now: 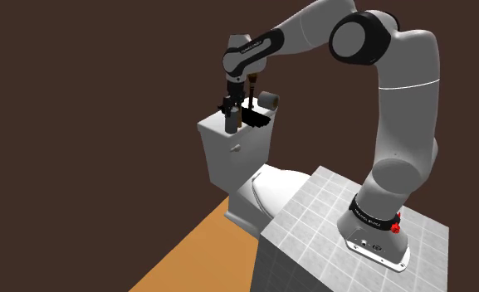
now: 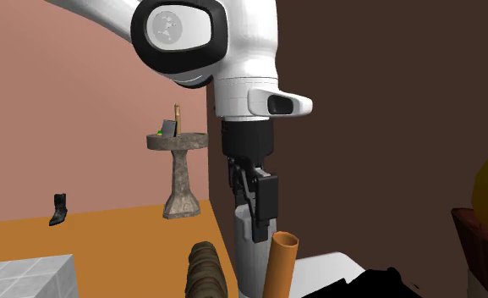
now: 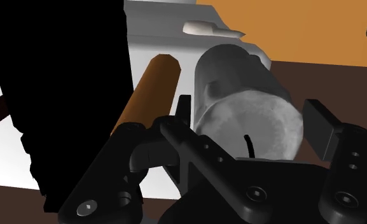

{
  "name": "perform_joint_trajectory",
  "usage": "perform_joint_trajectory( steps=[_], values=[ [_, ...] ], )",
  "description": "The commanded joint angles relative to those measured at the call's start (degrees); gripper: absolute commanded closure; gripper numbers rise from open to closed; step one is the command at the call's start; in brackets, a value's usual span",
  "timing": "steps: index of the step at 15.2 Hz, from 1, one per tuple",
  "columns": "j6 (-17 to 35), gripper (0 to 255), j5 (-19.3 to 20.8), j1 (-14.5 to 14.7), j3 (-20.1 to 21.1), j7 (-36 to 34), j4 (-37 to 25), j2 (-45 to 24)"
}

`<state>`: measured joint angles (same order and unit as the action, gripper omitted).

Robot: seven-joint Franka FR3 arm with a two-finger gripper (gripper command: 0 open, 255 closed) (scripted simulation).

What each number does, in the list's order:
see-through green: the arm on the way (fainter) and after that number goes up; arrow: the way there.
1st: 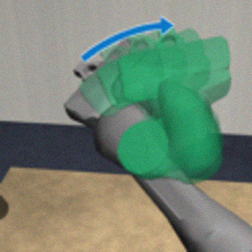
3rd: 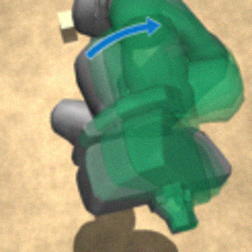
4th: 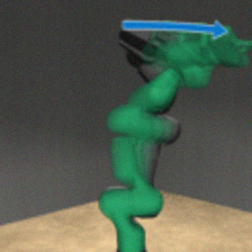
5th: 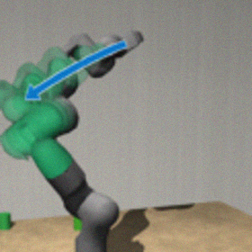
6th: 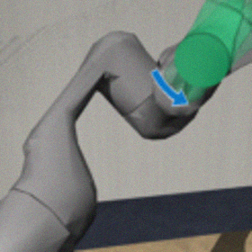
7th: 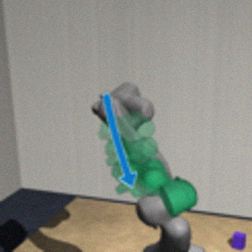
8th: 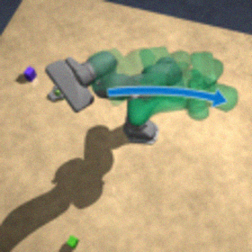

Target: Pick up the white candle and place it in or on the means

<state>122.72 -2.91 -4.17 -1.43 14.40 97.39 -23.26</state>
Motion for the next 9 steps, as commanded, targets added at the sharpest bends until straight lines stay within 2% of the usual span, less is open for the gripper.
perform_joint_trajectory(
  steps=[1, 9],
  values=[
    [-0.2, 255, 0.0, 0.1, 0.1, -0.2, 0.6, -0.4],
    [-5.2, 255, 0.1, -0.2, -0.1, 0.1, -2.8, 1.0]
  ],
)
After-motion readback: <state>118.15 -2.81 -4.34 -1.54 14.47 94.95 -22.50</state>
